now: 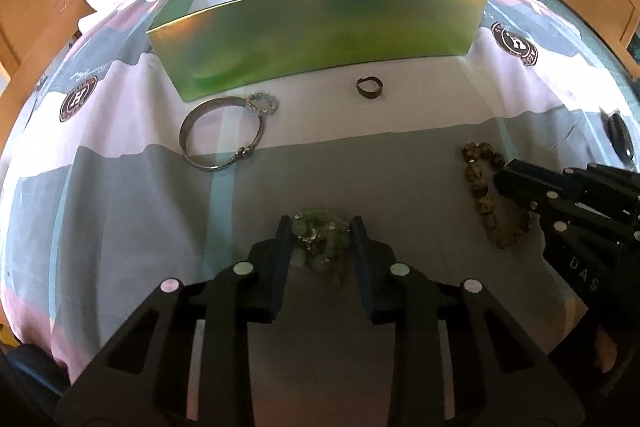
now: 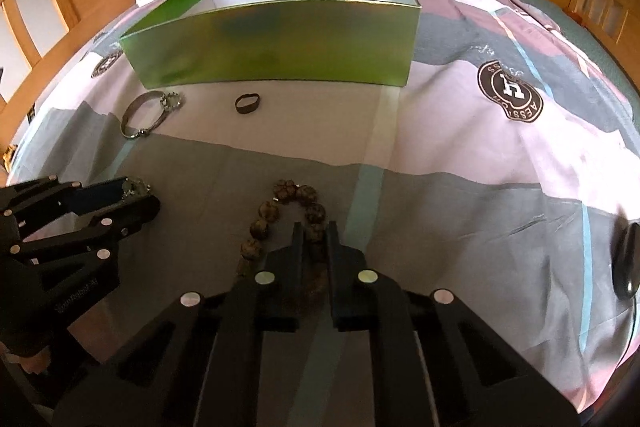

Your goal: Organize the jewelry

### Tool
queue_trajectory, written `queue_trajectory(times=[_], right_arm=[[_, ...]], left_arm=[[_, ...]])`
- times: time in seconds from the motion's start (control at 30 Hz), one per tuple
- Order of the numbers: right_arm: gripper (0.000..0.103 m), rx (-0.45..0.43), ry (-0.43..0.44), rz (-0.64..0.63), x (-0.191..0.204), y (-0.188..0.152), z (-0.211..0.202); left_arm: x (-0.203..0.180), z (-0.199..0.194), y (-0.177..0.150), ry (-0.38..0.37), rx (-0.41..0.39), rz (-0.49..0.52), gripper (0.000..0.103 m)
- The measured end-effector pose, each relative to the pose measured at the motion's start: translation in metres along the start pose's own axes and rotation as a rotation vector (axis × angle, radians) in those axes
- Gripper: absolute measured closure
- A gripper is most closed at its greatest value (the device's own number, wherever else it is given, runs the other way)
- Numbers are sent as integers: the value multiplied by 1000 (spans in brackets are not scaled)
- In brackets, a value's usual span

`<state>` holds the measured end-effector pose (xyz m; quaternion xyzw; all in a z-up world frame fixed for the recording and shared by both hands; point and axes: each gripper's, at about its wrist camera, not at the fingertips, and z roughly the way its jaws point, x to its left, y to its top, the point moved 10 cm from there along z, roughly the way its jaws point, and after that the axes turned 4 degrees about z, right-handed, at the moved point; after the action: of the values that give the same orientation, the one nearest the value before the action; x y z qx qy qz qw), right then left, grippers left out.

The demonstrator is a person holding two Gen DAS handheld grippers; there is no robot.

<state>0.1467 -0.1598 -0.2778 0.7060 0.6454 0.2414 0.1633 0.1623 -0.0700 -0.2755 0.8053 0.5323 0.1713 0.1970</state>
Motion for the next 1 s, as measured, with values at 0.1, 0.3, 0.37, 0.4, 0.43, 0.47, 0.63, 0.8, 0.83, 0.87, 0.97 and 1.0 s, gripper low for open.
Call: queue_trajectory(times=[0.1, 0.3, 0.37, 0.4, 0.43, 0.47, 0.63, 0.8, 0.83, 0.87, 0.97, 1.0], right_arm=[[92, -8, -6, 12, -4, 0, -5], [92, -55, -11, 46, -15, 10, -26], [92, -80, -7, 61, -18, 16, -36], [92, -91, -7, 65, -19, 19, -41], [92, -98, -6, 68, -21, 21, -45], [92, -113, -5, 72, -22, 25, -51], [92, -148, 3, 76, -22, 36, -66], [92, -141, 2, 70, -19, 36, -65], [92, -137, 4, 72, -18, 36, -63], [92, -134, 6, 74, -18, 35, -62], [92, -130, 7, 67, -15, 36, -60], [92, -130, 8, 66, -15, 36, -60]], left_arm=[[3, -4, -1, 7, 1, -12, 75], [14, -22, -1, 18, -20, -37, 75], [18, -26, -1, 22, -21, -44, 75], [20, -28, -2, 24, -23, -48, 75], [22, -31, -3, 26, -24, -51, 75], [23, -32, -4, 26, -25, -53, 75], [25, -38, -5, 27, -31, -55, 75], [24, -42, -5, 25, -40, -49, 75], [24, -42, -5, 24, -40, -49, 75], [24, -43, -4, 24, -41, -50, 75], [25, -44, -4, 23, -43, -54, 75], [25, -43, -3, 23, -43, -55, 75]])
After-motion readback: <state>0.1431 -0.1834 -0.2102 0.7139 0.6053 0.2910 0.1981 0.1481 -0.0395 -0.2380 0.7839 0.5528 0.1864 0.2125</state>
